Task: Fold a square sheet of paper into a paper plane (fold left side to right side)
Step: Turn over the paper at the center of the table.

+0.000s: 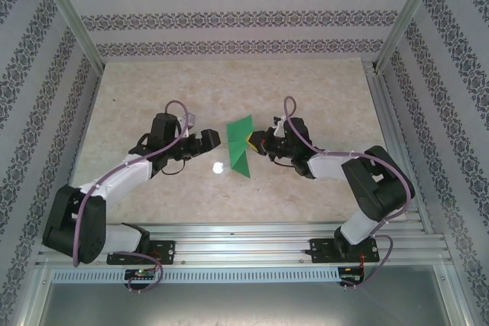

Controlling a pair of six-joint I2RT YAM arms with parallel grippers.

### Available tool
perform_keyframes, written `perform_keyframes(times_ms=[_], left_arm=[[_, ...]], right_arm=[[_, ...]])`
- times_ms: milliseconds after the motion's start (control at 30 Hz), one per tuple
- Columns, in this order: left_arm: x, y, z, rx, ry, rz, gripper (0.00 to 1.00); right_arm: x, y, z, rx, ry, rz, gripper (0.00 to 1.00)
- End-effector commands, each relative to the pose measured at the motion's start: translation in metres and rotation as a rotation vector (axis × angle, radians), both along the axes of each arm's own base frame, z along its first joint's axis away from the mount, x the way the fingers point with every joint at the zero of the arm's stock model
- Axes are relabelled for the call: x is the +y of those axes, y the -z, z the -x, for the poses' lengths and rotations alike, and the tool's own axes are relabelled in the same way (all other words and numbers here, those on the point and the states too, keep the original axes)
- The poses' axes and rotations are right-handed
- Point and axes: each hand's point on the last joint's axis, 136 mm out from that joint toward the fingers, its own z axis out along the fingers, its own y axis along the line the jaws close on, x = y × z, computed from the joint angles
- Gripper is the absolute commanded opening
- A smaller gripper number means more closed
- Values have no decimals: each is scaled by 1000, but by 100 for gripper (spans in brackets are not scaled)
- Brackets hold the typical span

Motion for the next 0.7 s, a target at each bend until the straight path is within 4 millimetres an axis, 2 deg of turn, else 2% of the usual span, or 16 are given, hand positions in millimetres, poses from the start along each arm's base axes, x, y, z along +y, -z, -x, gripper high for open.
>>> perform_keyframes(times_ms=[0, 167, 300, 533, 667], left_arm=[[-14, -40, 3, -17, -5, 245, 100], [-34, -74, 11, -38, 37, 438, 100], [-48, -101, 16, -83, 79, 487, 100], [-77, -100, 24, -49, 138, 492, 97], [-90, -107, 27, -58, 177, 504, 81]], right_arm=[[-7, -37, 0, -82, 12, -34, 0], [-9, -80, 2, -126, 26, -90, 0], [-9, -94, 6, -155, 18, -48, 0], [-3, -116, 13, -186, 7, -100, 0], [-1, -119, 14, -193, 8, -103, 0]])
